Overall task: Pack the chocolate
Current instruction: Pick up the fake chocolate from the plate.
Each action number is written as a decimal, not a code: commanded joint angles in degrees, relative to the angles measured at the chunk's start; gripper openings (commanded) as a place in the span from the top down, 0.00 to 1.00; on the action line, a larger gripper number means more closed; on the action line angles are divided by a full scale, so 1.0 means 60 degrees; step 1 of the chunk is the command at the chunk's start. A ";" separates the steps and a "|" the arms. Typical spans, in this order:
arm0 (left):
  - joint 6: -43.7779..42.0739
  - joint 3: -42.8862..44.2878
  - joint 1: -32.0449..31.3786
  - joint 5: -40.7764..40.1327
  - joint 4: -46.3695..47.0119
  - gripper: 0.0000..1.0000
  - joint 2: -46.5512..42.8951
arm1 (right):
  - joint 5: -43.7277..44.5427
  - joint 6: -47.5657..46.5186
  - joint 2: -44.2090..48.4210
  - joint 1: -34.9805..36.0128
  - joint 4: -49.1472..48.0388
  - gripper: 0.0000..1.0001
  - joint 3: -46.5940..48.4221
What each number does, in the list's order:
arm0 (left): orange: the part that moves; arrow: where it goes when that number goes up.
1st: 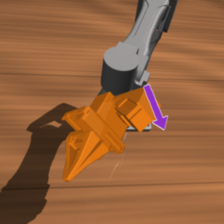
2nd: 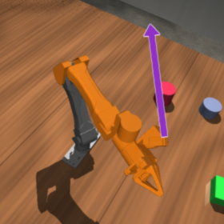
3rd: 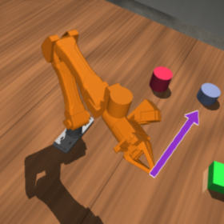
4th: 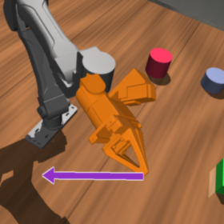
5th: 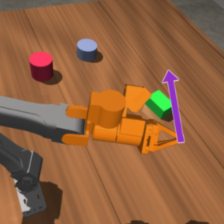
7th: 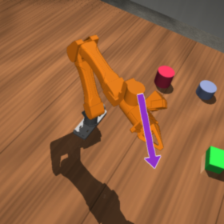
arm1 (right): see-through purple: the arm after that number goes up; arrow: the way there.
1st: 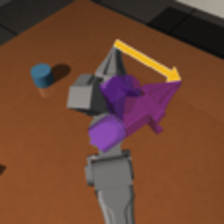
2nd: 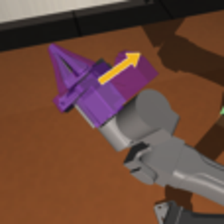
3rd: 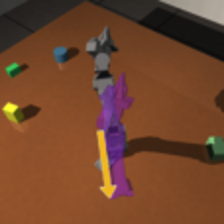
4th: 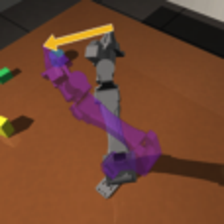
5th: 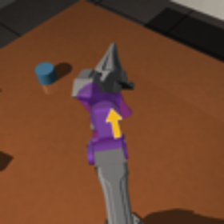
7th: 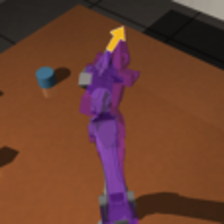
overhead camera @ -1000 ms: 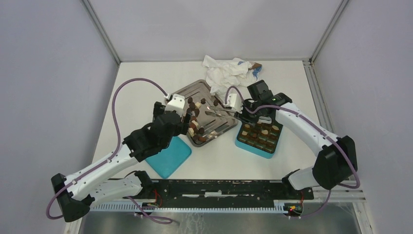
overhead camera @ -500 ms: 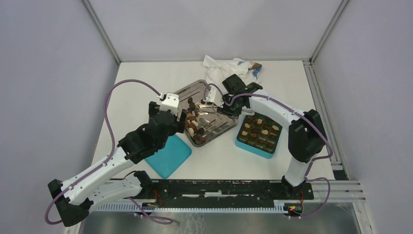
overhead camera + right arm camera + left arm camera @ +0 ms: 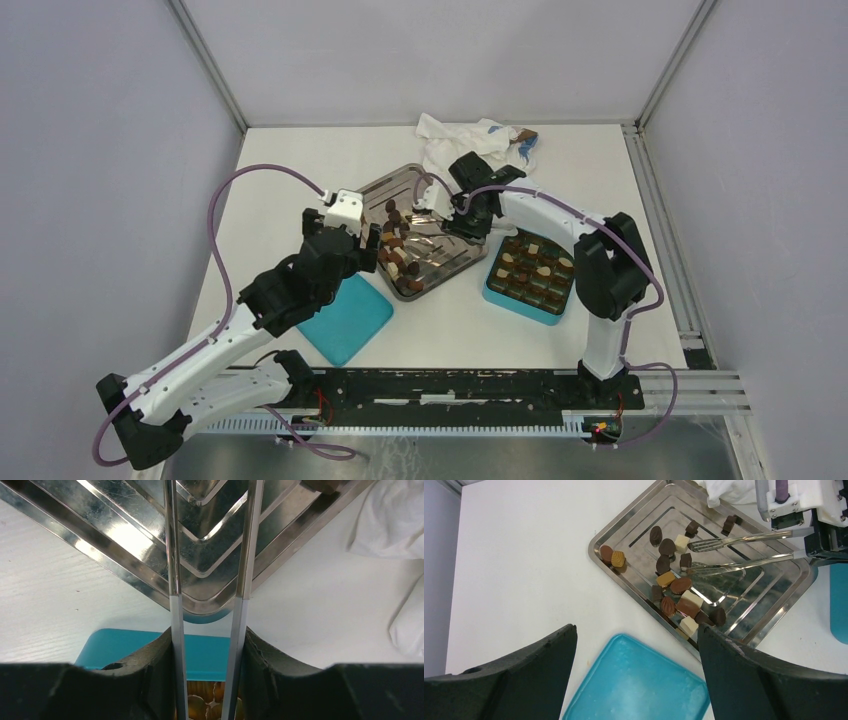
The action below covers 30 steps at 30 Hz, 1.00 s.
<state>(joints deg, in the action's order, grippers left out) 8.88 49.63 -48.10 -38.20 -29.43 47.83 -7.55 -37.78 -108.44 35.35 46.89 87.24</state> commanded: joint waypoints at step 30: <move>-0.0405 -0.0064 0.0196 0.0403 0.0452 0.06 -0.0239 | -0.0056 0.0112 -0.0130 0.0198 0.0289 0.79 0.1076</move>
<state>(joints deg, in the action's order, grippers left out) 8.88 49.41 -47.31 -36.05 -29.41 47.33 -7.90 -37.36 -114.04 36.27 49.04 92.71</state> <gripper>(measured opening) 0.947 0.383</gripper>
